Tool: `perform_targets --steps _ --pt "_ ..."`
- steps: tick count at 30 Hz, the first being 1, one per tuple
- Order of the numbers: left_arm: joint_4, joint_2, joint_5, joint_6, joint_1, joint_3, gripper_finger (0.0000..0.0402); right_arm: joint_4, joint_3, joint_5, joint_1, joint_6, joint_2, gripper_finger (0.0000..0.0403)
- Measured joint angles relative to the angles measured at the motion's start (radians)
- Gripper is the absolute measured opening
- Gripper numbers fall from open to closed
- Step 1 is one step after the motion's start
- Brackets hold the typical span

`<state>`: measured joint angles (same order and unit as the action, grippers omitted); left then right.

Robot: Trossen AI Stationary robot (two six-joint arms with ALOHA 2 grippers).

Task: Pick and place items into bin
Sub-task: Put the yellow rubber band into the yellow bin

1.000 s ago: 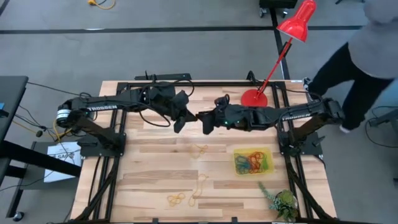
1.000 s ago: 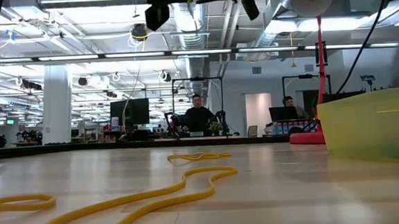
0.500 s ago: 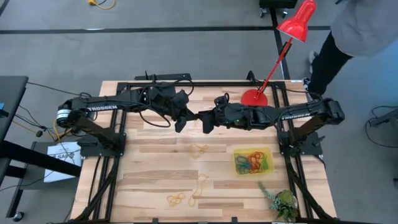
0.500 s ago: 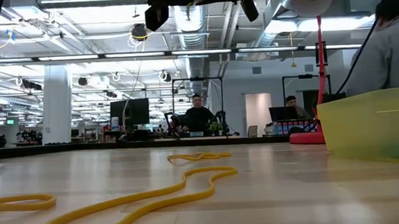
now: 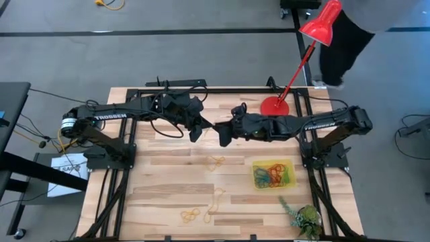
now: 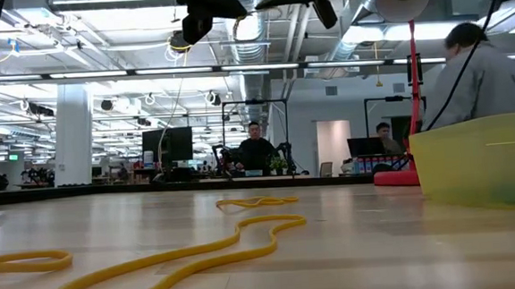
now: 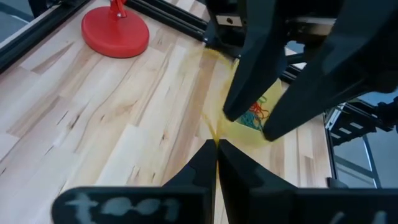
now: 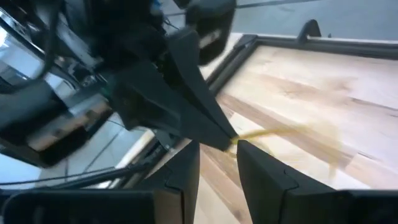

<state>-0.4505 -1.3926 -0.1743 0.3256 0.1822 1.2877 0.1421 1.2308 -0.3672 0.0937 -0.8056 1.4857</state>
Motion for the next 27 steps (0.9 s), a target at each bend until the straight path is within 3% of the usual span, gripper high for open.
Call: perform_targets --steps 7,16,27 --pt "0.008 0.000 -0.004 0.000 0.000 0.000 0.0000 0.100 0.000 0.000 -0.004 -0.043 0.000 0.0102" --pt "0.054 0.000 -0.058 0.000 0.000 0.001 0.0000 0.080 0.000 -0.005 -0.033 -0.042 0.000 0.0102" --pt "0.039 0.000 -0.045 0.000 0.000 0.001 0.0000 0.023 0.000 0.002 -0.042 -0.033 0.000 0.0102"
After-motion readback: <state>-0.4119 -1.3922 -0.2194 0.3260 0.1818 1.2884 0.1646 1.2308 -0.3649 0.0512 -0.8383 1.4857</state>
